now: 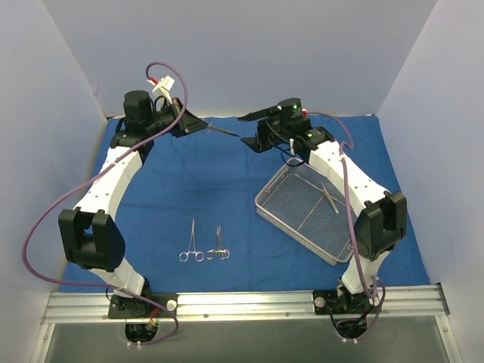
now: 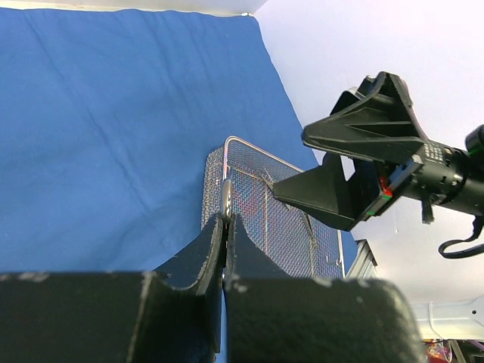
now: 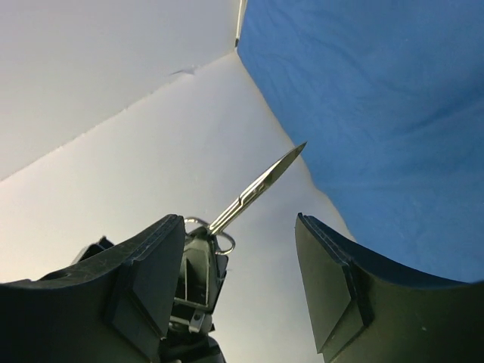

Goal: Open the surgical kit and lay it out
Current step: Place the medical item in the surgical kit.

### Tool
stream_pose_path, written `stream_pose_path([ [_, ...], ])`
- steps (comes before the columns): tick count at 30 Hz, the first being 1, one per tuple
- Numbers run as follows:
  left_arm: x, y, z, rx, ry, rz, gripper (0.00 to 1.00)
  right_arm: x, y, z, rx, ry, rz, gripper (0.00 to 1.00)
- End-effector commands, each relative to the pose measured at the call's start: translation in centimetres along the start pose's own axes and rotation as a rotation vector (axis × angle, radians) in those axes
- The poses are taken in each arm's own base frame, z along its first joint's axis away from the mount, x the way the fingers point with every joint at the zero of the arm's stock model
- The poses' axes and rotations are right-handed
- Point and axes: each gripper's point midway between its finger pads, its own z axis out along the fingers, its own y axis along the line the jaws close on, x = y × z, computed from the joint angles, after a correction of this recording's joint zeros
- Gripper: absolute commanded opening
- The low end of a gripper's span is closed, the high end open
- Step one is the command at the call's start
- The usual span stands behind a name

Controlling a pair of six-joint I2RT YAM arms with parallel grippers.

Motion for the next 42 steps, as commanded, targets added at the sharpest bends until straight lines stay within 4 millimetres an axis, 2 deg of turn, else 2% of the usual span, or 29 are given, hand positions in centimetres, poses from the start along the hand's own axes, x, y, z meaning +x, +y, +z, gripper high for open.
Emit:
stream_pose_path([
  [1, -2.2, -3.2, -0.7, 0.068, -0.053, 0.076, 0.02, -0.5, 0.6, 0.3, -0.023, -0.023, 0.029, 0.60],
  [5, -2.2, -3.6, -0.5, 0.082, -0.051, 0.073, 0.02, -0.4, 0.8, 1.0, -0.036, 0.007, 0.021, 0.57],
  [7, -2.0, -3.1, -0.5, 0.062, -0.034, 0.024, 0.02, -1.1, 0.7, 1.0, -0.043, 0.014, -0.093, 0.57],
  [8, -2.3, -3.0, -0.6, 0.057, -0.035, 0.007, 0.02, -2.7, 1.0, 0.7, -0.049, -0.001, -0.145, 0.57],
  [10, -2.5, -2.4, -1.0, 0.045, -0.037, -0.061, 0.02, -3.4, 1.3, -0.4, -0.095, 0.040, -0.326, 0.58],
  [11, -2.1, -1.8, -1.1, 0.038, -0.030, -0.091, 0.02, -4.9, 1.8, -1.5, -0.119, 0.027, -0.376, 0.59],
  [13, -2.0, -0.9, -1.5, 0.045, -0.023, -0.156, 0.02, -5.1, 1.5, -2.8, -0.150, 0.067, -0.517, 0.61],
  [14, -1.1, -0.1, -1.6, 0.050, -0.009, -0.192, 0.02, -5.3, 1.8, -3.8, -0.184, 0.082, -0.556, 0.61],
  [15, -0.8, -0.2, -1.8, 0.079, 0.000, -0.242, 0.02, -4.5, 1.3, -4.1, -0.217, 0.148, -0.602, 0.62],
  [16, -1.8, -0.4, -2.0, 0.124, -0.040, -0.216, 0.02, -4.0, 1.2, -4.4, -0.258, 0.186, -0.678, 0.62],
  [18, -0.7, 0.2, -1.9, 0.157, -0.018, -0.262, 0.02, -3.0, 0.4, -4.5, -0.298, 0.255, -0.760, 0.61],
  [19, -0.8, -0.6, -2.0, 0.210, -0.014, -0.270, 0.02, -1.5, 0.2, -4.9, -0.342, 0.333, -0.797, 0.59],
  [21, 0.3, -0.4, -1.7, 0.254, 0.008, -0.306, 0.02, -0.8, 0.0, -4.9, -0.379, 0.376, -0.853, 0.57],
  [22, -0.4, -1.6, -2.0, 0.324, -0.010, -0.306, 0.02, 0.2, 0.0, -5.2, -0.404, 0.421, -0.871, 0.55],
  [25, 0.7, -2.1, -2.0, 0.406, 0.026, -0.353, 0.02, 1.7, -0.1, -5.2, -0.429, 0.469, -0.943, 0.55],
  [29, 0.9, -2.4, -1.8, 0.459, 0.029, -0.377, 0.02, 1.9, -1.8, -4.7, -0.406, 0.519, -0.967, 0.54],
  [42, 1.8, -2.6, -1.3, 0.519, 0.057, -0.430, 0.02, 1.6, -1.2, -4.0, -0.458, 0.515, -0.955, 0.46],
])
